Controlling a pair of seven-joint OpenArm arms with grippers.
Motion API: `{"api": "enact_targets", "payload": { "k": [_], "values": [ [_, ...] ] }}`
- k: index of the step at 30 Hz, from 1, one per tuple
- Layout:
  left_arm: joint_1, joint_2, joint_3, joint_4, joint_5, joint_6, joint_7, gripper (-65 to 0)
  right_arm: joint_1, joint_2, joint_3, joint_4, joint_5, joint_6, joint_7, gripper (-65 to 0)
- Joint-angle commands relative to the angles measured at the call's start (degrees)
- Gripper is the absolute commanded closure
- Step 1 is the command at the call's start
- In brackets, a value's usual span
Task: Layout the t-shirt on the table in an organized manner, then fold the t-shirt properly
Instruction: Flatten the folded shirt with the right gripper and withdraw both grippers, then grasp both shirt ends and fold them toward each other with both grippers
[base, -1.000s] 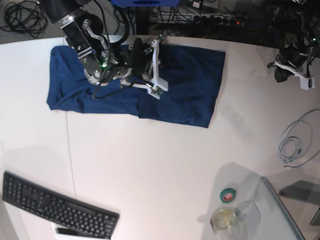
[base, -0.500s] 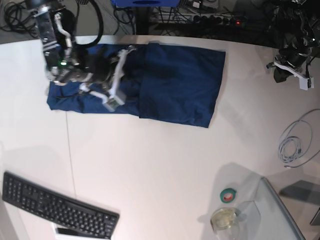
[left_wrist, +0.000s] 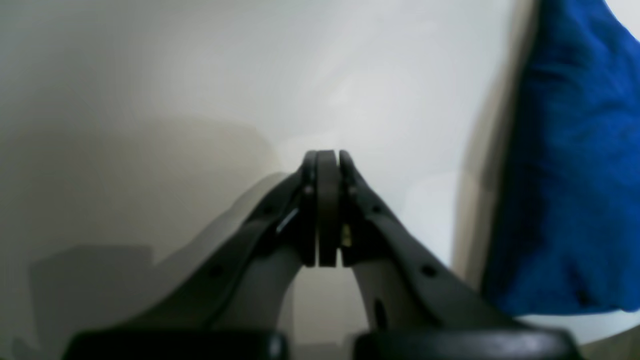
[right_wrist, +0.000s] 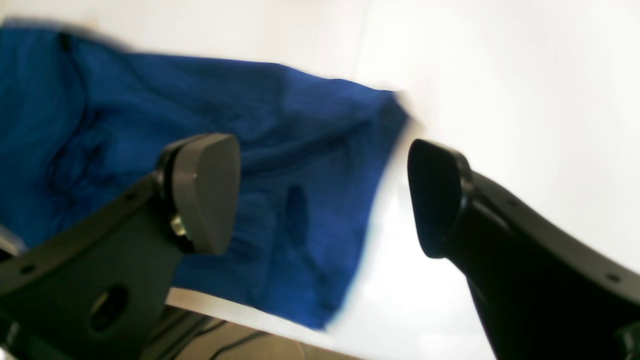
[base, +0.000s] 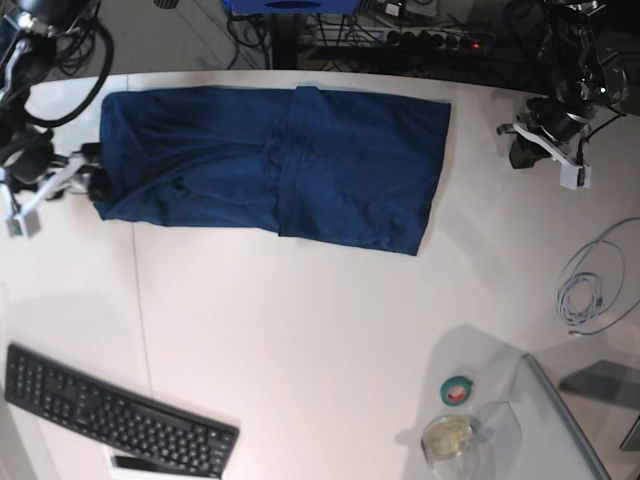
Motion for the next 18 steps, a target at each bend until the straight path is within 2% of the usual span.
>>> {"api": "enact_targets", "payload": {
  "k": [1, 4, 8, 13, 18],
  "values": [
    [-0.4, -1.1, 0.6, 1.0, -0.7, -0.2, -1.2, 0.0, 1.4, 1.5, 1.5, -1.4, 1.2, 0.4, 0.0, -48.0],
    [-1.1, -1.0, 3.7, 0.5, -0.7, -0.2, -4.9, 0.0, 3.9, 2.8, 6.4, -8.9, 1.3, 0.4, -1.9, -48.0],
    [-1.3, -1.1, 8.3, 0.5, -0.7, -0.2, -7.8, 0.0, 4.9, 3.8, 8.8, -15.8, 1.3, 0.4, -1.9, -48.2],
    [-1.7, -1.0, 11.7, 0.5, -0.7, -0.2, -8.0, 0.0, 4.9, 3.5, 8.5, -19.9, 1.3, 0.4, -1.9, -48.2],
    [-3.3, -0.8, 15.5, -1.2, -0.7, -0.2, -8.0, 0.0, 4.0, 1.7, 2.7, -20.4, 1.3, 0.4, -1.9, -47.7]
  ]
}}
